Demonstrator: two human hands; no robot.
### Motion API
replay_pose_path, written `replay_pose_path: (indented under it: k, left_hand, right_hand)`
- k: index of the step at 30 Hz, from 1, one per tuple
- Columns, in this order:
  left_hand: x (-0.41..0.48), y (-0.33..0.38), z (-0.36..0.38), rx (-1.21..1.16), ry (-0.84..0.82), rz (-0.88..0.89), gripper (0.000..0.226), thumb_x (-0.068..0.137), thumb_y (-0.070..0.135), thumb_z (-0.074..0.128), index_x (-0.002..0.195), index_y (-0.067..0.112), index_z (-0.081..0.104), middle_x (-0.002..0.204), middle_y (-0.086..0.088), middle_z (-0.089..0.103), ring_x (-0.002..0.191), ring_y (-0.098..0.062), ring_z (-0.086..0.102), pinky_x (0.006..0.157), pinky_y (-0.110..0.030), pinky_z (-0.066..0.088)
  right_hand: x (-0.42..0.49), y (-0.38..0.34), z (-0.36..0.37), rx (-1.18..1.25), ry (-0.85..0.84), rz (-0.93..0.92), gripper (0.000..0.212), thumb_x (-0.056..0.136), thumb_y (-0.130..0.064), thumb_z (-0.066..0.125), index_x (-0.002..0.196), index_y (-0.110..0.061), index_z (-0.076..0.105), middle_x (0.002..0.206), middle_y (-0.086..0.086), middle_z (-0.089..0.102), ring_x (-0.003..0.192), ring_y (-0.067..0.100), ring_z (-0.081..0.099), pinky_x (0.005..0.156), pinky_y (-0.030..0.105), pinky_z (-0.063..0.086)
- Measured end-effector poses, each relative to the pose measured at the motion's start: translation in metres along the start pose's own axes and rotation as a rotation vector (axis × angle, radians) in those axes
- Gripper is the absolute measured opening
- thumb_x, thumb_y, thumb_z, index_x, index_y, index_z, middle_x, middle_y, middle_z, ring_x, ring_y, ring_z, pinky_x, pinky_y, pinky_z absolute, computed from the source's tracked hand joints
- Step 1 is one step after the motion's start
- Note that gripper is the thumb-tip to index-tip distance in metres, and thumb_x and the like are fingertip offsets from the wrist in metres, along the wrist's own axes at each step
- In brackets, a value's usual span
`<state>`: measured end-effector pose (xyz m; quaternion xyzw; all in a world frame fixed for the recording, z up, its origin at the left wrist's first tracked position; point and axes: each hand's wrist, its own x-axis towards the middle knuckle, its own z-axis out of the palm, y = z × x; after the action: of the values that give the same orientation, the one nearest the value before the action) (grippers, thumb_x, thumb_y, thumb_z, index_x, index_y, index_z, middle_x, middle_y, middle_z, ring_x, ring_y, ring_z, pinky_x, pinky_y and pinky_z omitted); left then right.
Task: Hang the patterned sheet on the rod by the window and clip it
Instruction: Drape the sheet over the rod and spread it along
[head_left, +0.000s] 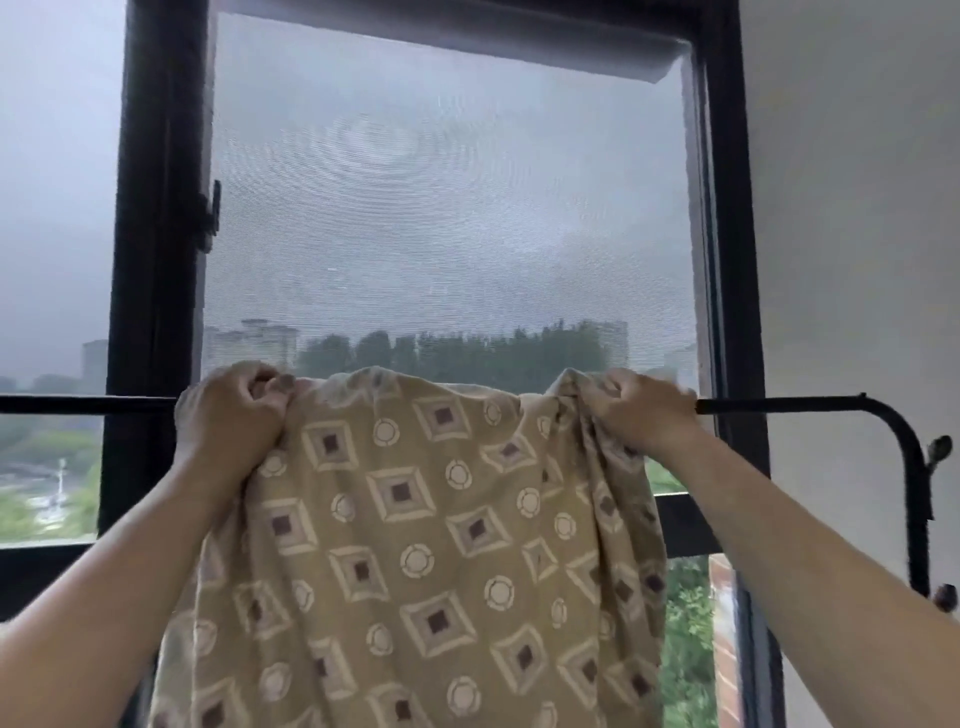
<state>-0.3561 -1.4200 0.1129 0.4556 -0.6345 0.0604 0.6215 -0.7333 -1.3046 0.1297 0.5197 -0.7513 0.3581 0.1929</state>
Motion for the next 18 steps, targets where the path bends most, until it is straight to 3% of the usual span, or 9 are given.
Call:
replay_pose_path:
  k: [2, 4, 5, 7, 9, 12, 16, 18]
  left_hand:
    - [-0.009, 0.000, 0.000, -0.120, 0.033, -0.041, 0.020, 0.083, 0.038, 0.058, 0.092, 0.023, 0.068, 0.099, -0.002, 0.068, 0.097, -0.025, 0.061, 0.089, -0.042, 0.049]
    - [-0.029, 0.006, -0.001, -0.275, 0.105, -0.114, 0.016, 0.083, 0.026, 0.062, 0.098, 0.022, 0.061, 0.110, 0.001, 0.060, 0.098, -0.019, 0.057, 0.084, -0.022, 0.045]
    - [-0.039, 0.008, -0.001, -0.300, 0.146, -0.184, 0.020, 0.083, 0.023, 0.064, 0.101, 0.021, 0.055, 0.114, 0.001, 0.054, 0.096, -0.017, 0.053, 0.080, -0.017, 0.042]
    - [-0.054, 0.011, -0.004, -0.323, 0.115, -0.369, 0.035, 0.082, 0.029, 0.070, 0.108, 0.012, 0.054, 0.110, -0.005, 0.058, 0.093, -0.022, 0.058, 0.075, -0.025, 0.043]
    - [-0.054, 0.008, -0.013, -0.586, -0.101, -0.549, 0.034, 0.083, 0.039, 0.071, 0.097, 0.009, 0.065, 0.085, -0.005, 0.068, 0.072, -0.020, 0.066, 0.058, -0.026, 0.049]
    - [-0.040, 0.013, -0.036, -0.917, -0.424, -0.760, 0.040, 0.088, 0.045, 0.056, 0.067, 0.015, 0.073, 0.066, -0.005, 0.069, 0.050, -0.018, 0.064, 0.049, -0.028, 0.054]
    - [-0.011, 0.007, -0.051, -0.852, -0.385, -0.760, 0.022, 0.097, 0.027, 0.048, 0.095, 0.013, 0.064, 0.062, -0.007, 0.070, 0.050, -0.020, 0.068, 0.045, -0.032, 0.057]
    - [0.000, 0.007, -0.056, -0.899, -0.315, -0.745, 0.018, 0.096, 0.025, 0.048, 0.094, 0.014, 0.062, 0.062, -0.006, 0.069, 0.049, -0.019, 0.067, 0.044, -0.030, 0.055]
  right_hand:
    - [-0.005, 0.005, 0.011, -0.199, 0.023, -0.062, 0.075, 0.087, -0.079, 0.014, 0.122, -0.030, 0.058, 0.122, 0.005, 0.065, 0.116, 0.030, 0.057, 0.101, 0.046, 0.030]
    - [0.002, 0.009, 0.015, -0.199, 0.032, -0.106, 0.068, 0.093, -0.071, 0.017, 0.118, -0.027, 0.062, 0.121, 0.009, 0.064, 0.114, 0.030, 0.057, 0.099, 0.045, 0.033]
    - [0.007, 0.011, 0.014, -0.153, 0.027, -0.129, 0.056, 0.097, -0.063, 0.023, 0.108, -0.027, 0.065, 0.117, 0.011, 0.062, 0.111, 0.032, 0.057, 0.097, 0.045, 0.036]
    - [0.016, 0.016, 0.011, -0.032, 0.004, -0.186, 0.039, 0.100, -0.042, 0.034, 0.076, -0.024, 0.059, 0.100, 0.013, 0.057, 0.100, 0.035, 0.058, 0.089, 0.042, 0.044]
    - [0.025, 0.020, 0.003, 0.017, -0.019, -0.208, 0.040, 0.101, -0.032, 0.036, 0.066, -0.021, 0.051, 0.092, 0.014, 0.056, 0.091, 0.033, 0.057, 0.079, 0.037, 0.043]
    - [0.046, 0.034, -0.007, -0.059, -0.087, -0.147, 0.036, 0.102, -0.031, 0.034, 0.100, -0.010, 0.062, 0.114, 0.019, 0.062, 0.106, 0.033, 0.056, 0.086, 0.038, 0.042]
    - [0.066, 0.068, -0.013, -0.159, -0.166, -0.028, 0.052, 0.096, -0.046, 0.026, 0.124, -0.018, 0.060, 0.135, 0.014, 0.056, 0.120, 0.033, 0.052, 0.100, 0.043, 0.042]
    - [0.073, 0.084, -0.010, -0.149, -0.176, -0.006, 0.059, 0.094, -0.050, 0.021, 0.125, -0.017, 0.059, 0.138, 0.015, 0.053, 0.125, 0.033, 0.049, 0.102, 0.042, 0.040]
